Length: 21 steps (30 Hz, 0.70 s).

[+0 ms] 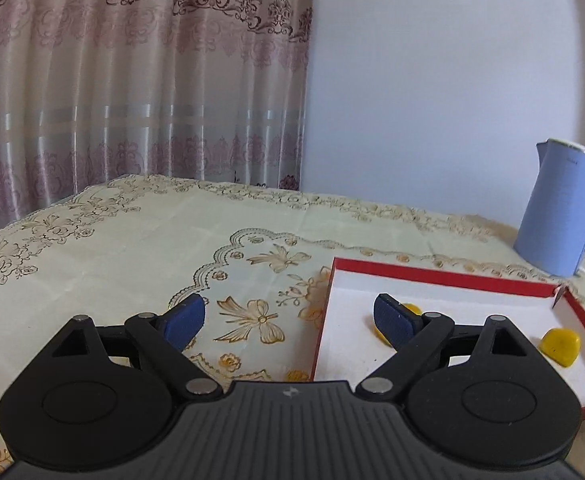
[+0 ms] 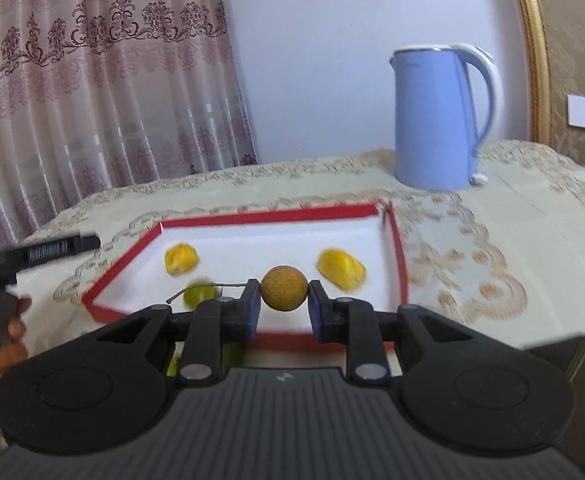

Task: Organize fruits
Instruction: 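Carry the brown longan into the red tray and open the right tool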

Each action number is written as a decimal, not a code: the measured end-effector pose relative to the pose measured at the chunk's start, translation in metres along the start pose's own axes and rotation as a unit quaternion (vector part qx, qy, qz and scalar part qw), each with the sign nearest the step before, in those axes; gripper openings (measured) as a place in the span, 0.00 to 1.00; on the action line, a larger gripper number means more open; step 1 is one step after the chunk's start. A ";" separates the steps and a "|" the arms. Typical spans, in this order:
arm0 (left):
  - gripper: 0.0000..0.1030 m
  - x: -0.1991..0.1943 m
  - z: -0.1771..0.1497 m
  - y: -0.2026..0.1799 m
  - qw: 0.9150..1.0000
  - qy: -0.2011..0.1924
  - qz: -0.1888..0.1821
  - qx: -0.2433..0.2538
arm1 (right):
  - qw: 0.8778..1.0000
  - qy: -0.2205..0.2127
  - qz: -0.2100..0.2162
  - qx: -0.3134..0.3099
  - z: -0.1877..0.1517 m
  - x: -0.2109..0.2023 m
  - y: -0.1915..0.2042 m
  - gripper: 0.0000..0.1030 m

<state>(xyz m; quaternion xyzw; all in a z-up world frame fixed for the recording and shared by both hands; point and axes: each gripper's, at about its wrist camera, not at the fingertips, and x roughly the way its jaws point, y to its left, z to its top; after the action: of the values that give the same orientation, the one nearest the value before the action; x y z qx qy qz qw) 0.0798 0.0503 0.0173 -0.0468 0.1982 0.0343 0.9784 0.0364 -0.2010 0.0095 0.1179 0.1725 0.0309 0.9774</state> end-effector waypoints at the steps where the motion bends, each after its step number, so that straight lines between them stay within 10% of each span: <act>1: 0.89 0.001 0.000 0.000 1.000 0.002 0.001 0.001 | 1.000 -0.004 0.000 0.000 0.005 0.004 0.001 0.23; 21: 0.89 0.013 -0.005 0.001 0.999 0.039 0.010 0.005 | 0.997 0.044 -0.062 -0.034 0.042 0.110 0.006 0.24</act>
<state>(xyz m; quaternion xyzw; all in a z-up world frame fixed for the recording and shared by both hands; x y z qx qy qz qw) 0.0894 0.0512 0.0080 -0.0411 0.2373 0.0411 0.9697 0.1545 -0.1937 0.0130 0.0722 0.2215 -0.0183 0.9723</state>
